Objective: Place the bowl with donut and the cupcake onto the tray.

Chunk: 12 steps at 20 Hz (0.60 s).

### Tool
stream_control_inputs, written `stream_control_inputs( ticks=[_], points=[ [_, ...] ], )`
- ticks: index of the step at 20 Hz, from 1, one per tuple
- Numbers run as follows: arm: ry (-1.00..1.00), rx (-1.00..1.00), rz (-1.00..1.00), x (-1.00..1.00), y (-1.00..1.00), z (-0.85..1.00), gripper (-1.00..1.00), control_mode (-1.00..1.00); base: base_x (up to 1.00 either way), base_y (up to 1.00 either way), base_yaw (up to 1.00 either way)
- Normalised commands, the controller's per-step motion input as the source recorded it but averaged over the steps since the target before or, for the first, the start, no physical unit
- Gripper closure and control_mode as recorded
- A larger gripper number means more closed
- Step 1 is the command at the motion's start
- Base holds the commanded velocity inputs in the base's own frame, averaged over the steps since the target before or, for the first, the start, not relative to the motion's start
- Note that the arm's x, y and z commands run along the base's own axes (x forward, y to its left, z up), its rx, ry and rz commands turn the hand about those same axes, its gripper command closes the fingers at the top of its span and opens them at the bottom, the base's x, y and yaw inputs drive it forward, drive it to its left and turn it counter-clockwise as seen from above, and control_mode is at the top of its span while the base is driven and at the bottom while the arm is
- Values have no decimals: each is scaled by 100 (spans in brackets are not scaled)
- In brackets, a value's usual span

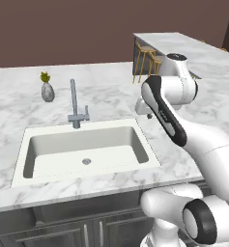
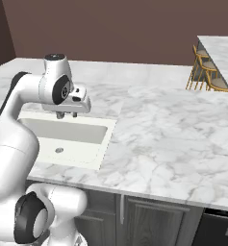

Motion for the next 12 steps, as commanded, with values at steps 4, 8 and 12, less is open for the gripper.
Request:
stream_control_inputs(
  ticks=[4, 8, 12],
  points=[
    [-1, 0, 0, -17, -9, -3, -100, -100, 0, 0, 0],
    [-11, 2, 0, -76, -38, -4, -100, -100, 0, 0, 0],
    [-10, 4, 0, -91, -49, -2, -100, -100, 0, 0, 0]
  ],
)
